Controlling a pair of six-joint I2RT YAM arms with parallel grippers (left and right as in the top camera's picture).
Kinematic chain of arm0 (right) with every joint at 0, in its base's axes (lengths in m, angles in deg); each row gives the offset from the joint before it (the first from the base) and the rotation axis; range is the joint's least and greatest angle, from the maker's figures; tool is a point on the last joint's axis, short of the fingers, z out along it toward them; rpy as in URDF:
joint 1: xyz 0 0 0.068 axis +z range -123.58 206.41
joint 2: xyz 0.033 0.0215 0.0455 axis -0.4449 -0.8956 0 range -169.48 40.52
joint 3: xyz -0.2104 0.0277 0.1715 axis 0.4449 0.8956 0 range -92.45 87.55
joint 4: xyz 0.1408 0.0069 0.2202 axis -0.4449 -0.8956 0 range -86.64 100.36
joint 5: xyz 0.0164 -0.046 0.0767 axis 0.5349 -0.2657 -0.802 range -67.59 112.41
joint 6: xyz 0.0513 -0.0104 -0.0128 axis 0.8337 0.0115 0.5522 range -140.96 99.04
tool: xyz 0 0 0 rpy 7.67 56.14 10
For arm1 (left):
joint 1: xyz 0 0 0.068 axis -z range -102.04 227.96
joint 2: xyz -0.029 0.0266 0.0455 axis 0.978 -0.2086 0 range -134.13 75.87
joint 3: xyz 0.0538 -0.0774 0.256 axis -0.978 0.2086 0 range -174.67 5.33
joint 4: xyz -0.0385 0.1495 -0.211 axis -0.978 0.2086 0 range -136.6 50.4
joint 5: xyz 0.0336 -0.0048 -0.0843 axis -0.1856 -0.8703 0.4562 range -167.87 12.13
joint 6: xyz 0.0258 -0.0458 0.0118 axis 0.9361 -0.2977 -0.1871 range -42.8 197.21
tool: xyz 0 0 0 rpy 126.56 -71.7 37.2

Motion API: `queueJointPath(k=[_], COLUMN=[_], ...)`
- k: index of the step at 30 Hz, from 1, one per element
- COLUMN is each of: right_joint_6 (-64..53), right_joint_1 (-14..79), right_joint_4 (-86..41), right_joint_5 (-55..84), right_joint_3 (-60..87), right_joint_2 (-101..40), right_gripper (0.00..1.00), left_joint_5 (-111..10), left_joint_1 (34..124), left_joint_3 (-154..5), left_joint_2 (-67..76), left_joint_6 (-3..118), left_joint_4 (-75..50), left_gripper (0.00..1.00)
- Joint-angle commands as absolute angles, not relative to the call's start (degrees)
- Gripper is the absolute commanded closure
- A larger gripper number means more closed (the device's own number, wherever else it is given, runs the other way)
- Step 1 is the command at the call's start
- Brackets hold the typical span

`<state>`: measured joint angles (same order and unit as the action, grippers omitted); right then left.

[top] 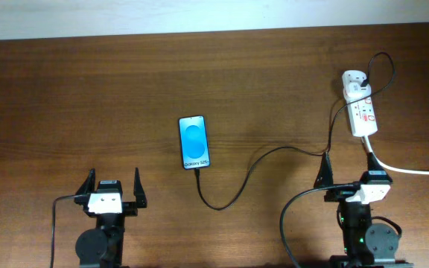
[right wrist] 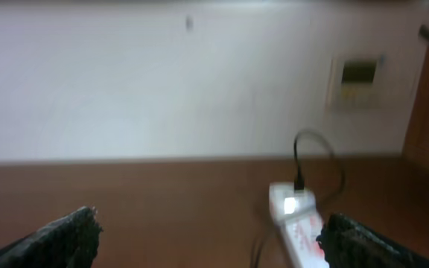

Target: Plug charger to phone and switch on socket

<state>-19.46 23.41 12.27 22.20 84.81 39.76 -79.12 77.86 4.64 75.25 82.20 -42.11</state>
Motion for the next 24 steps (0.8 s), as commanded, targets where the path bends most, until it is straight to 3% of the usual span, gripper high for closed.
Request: queueJointPath(k=[1, 3, 24], right_joint_6=[-19.2, -19.2, -19.2], right_joint_1=[23.4, 23.4, 23.4], right_joint_4=[9.9, 5.3, 5.8], right_joint_5=[22.7, 22.7, 22.7], right_joint_3=[87.2, 87.2, 87.2], right_joint_2=[40.1, 40.1, 40.3], right_gripper=[0.01, 0.01, 0.01], left_joint_5=[-78.7, -78.7, -78.7], left_joint_1=[77.5, 77.5, 77.5], left_joint_3=[4.8, 4.8, 4.8], left_joint_2=[75.5, 75.5, 75.5], left_joint_6=[83.1, 83.1, 83.1], left_joint_4=[-41.8, -41.8, -41.8], left_gripper=[0.01, 0.01, 0.01])
